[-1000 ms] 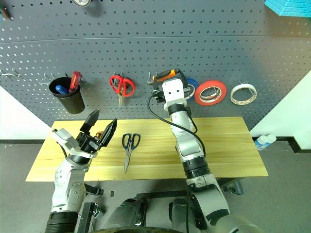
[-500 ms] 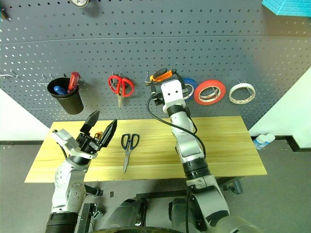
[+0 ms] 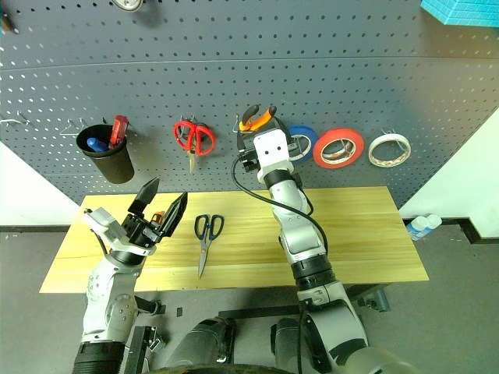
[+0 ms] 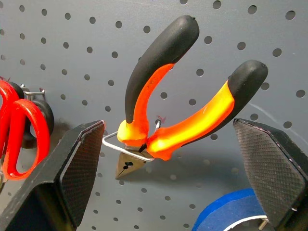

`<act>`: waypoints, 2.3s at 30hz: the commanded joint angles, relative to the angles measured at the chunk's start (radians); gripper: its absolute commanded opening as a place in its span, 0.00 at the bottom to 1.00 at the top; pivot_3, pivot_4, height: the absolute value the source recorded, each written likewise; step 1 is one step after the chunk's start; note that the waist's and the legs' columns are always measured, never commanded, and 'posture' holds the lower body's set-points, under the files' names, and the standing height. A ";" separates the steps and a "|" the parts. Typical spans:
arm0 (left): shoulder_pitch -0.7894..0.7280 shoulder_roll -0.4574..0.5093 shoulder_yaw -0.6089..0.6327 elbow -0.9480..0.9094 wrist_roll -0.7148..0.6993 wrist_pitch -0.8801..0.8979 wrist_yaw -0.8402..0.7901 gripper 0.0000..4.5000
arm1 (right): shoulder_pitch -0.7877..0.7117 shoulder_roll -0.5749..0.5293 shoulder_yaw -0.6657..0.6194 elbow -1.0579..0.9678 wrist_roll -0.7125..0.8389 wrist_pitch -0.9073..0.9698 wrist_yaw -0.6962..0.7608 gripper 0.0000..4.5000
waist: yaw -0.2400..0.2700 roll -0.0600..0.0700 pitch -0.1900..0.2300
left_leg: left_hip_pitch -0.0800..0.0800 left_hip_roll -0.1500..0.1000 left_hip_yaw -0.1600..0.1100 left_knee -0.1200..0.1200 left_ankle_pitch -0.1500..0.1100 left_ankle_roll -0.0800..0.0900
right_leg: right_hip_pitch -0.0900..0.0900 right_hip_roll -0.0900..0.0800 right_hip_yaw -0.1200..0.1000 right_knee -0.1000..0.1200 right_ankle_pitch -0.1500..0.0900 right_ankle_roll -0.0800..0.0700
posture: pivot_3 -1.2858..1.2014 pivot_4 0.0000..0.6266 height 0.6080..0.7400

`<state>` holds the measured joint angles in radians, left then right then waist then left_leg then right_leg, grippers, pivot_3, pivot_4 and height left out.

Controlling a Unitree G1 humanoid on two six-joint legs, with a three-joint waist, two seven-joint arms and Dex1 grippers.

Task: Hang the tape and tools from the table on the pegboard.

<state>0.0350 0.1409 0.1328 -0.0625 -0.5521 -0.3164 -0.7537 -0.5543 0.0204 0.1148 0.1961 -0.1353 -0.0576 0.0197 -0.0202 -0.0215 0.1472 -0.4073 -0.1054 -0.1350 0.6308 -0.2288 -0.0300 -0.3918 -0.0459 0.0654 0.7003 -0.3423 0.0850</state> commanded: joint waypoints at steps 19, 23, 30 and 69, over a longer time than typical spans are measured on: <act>0.083 0.033 0.004 -0.070 -0.004 0.006 -0.012 1.00 | 0.316 -0.122 0.016 -0.535 0.075 0.307 0.199 1.00 | 0.000 0.000 0.000 | 0.000 0.000 0.000 0.000 0.000 0.000 | 0.001 0.000 0.000 0.000 0.000 0.000 | 0.51 0.16 0.82; 0.172 0.040 0.000 -0.109 0.041 0.043 0.052 1.00 | 0.388 -0.205 -0.038 -0.678 0.173 0.467 0.289 1.00 | 0.001 0.000 0.000 | 0.001 0.000 0.000 0.000 0.000 0.000 | 0.001 0.000 0.000 0.000 0.000 0.000 | 0.50 0.16 0.82; 0.292 0.072 -0.045 -0.137 0.202 0.165 0.189 1.00 | 0.439 -0.340 -0.115 -0.821 0.389 0.721 0.447 1.00 | 0.003 0.000 0.000 | 0.001 0.001 0.000 0.001 0.000 0.001 | 0.003 0.000 0.000 -0.001 0.000 0.000 | 0.50 0.14 0.82; -0.125 -0.273 -0.088 0.045 0.495 1.043 0.944 1.00 | 0.456 -0.392 -0.073 -0.830 0.352 0.701 0.343 1.00 | 0.003 -0.003 -0.013 | 0.000 0.001 0.000 0.003 0.000 0.000 | 0.004 0.000 -0.003 -0.001 0.000 0.002 | 0.48 0.14 0.82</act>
<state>-0.0636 -0.0669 0.0556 -0.0149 -0.0453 0.7110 0.1840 -0.0935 -0.3750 0.0511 -0.5899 0.2176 0.6679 0.3689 -0.0173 -0.0247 0.1343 -0.4070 -0.1047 -0.1352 0.6341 -0.2292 -0.0296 -0.3874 -0.0464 0.0621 0.6989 -0.3417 0.0867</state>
